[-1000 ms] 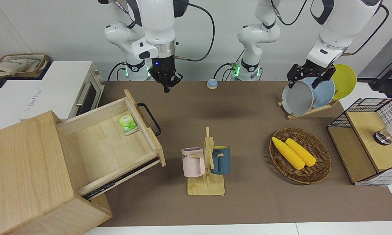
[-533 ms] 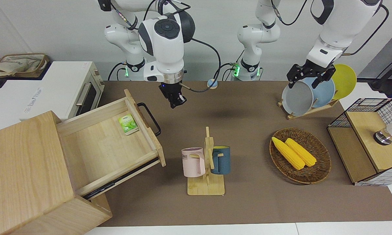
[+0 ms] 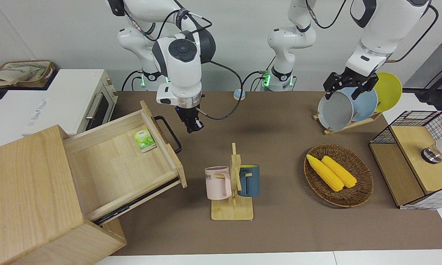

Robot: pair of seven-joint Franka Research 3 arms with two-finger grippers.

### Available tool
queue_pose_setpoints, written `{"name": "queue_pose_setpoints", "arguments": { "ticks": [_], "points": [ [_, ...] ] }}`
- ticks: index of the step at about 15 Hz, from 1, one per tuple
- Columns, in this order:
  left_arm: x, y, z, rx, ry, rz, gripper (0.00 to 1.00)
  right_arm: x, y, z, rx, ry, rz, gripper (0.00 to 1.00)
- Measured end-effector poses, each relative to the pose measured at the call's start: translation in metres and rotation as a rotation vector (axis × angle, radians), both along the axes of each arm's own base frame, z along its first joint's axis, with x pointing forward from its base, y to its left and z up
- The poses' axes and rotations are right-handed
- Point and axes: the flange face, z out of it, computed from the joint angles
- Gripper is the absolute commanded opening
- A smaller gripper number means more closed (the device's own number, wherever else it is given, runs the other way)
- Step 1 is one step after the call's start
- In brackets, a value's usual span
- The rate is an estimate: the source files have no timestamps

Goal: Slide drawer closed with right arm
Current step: 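Push the open wooden drawer's front away from the robot with the right gripper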

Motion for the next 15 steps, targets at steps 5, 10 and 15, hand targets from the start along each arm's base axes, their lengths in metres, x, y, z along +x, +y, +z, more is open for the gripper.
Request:
{"name": "queue_pose_setpoints", "arguments": {
  "ticks": [5,10,15],
  "points": [
    [0.0,0.0,0.0,0.0,0.0,0.0,0.99,0.013,-0.022,-0.002,-0.003,-0.033,-0.038,0.0],
    [0.0,0.0,0.0,0.0,0.0,0.0,0.99,0.026,-0.05,0.0,0.002,-0.062,-0.063,0.0],
    [0.0,0.0,0.0,0.0,0.0,0.0,0.99,0.039,-0.098,0.002,-0.002,-0.067,-0.036,0.0]
  ]
}}
